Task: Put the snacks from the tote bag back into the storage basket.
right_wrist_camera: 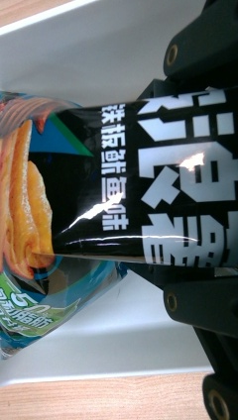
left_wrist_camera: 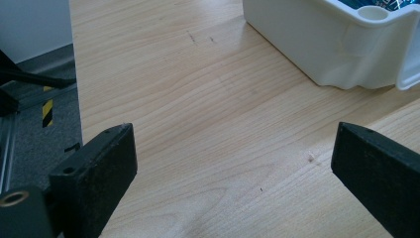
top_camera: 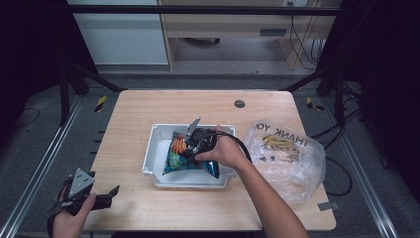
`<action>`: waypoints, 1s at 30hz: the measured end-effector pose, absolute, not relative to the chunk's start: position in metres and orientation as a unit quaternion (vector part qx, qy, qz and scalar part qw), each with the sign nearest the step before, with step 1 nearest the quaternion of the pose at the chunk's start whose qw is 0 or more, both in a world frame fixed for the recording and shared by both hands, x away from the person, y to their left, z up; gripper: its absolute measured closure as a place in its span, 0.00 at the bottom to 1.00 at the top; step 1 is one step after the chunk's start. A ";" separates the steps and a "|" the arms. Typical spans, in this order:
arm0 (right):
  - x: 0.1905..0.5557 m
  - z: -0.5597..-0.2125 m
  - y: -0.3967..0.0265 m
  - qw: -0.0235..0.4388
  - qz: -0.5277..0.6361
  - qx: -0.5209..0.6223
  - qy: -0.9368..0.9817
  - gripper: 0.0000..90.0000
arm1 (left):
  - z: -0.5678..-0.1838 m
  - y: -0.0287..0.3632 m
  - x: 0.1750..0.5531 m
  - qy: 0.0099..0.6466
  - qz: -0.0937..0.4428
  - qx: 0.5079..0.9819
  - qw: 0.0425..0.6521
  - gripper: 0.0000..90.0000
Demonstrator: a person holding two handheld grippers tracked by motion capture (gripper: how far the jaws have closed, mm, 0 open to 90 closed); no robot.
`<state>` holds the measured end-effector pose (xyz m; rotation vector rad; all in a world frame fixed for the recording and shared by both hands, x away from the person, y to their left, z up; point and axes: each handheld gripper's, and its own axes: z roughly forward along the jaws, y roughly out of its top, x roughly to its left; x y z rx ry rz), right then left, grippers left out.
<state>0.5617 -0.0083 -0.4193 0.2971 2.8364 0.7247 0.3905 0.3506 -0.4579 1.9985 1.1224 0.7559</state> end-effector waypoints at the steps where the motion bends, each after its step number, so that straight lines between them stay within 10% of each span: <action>1: 0.562 -0.419 -0.008 0.097 0.244 0.100 0.960 0.48 | -0.458 0.350 0.391 0.434 0.292 0.775 0.355 0.04; 30: 0.566 -0.421 -0.009 0.088 0.236 0.111 0.961 0.44 | -0.458 0.349 0.391 0.432 0.290 0.777 0.354 0.04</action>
